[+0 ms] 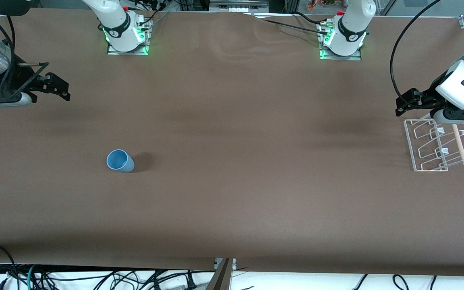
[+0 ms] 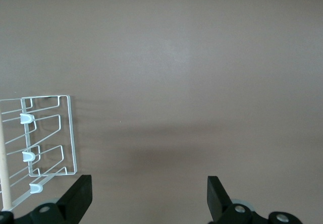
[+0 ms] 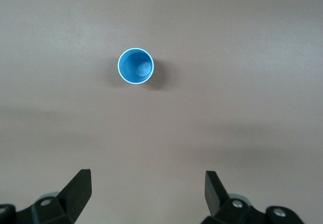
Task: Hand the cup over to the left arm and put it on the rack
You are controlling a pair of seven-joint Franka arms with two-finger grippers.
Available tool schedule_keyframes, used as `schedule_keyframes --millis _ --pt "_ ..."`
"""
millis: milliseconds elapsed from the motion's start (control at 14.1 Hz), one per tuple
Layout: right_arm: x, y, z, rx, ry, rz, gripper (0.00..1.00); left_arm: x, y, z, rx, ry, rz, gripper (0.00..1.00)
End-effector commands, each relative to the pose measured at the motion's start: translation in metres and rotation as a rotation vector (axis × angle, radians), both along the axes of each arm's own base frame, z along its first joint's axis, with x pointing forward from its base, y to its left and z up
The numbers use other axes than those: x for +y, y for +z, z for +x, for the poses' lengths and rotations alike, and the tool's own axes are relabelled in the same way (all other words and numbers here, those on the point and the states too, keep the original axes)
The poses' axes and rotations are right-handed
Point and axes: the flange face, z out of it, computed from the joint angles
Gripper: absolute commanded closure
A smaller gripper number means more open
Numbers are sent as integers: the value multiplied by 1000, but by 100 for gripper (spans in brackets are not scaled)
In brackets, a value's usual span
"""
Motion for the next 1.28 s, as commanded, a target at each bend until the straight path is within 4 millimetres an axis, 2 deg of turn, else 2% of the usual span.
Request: schedule_keyframes --millis 0,996,1209 --pt "2 7 2 3 6 9 1 1 6 -5 1 -5 -19 0" --pt "9 4 -3 39 18 5 1 2 6 -5 1 -5 -19 0" --pt "9 -7 1 58 21 4 1 2 6 -5 1 -5 -19 0"
